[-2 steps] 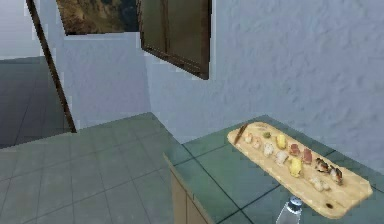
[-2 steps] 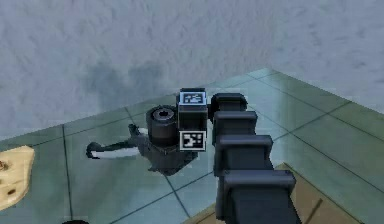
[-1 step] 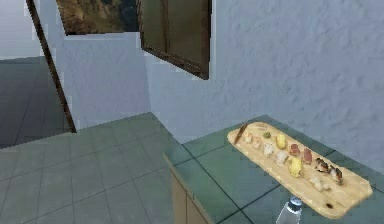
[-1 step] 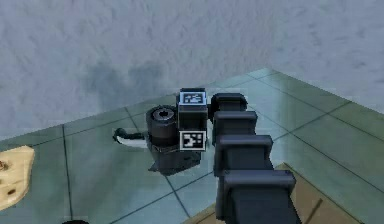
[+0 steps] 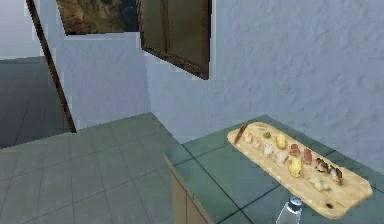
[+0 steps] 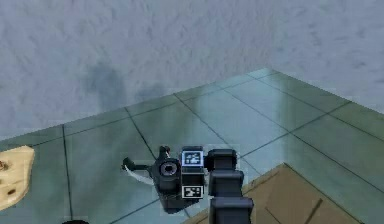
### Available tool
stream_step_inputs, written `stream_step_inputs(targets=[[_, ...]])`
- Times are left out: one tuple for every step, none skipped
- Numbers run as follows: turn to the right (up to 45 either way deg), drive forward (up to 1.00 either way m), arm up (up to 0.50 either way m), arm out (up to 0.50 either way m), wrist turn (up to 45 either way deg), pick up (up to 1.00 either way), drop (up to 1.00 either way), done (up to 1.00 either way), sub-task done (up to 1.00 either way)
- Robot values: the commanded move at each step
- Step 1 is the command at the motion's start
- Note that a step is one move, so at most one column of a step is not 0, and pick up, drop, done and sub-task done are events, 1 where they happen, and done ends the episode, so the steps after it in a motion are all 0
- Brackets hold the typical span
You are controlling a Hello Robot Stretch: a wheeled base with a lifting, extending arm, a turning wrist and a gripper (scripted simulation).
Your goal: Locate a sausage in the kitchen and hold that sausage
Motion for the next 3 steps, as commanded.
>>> stream_step_inputs(targets=[[0.0,0.00,0.00,0.00,0.0,1.00,0.00,0.00,0.00],[0.0,0.00,0.10,0.00,0.0,0.00,0.00,0.00,0.00],[0.0,0.00,0.00,0.00,0.0,0.00,0.00,1.00,0.00]])
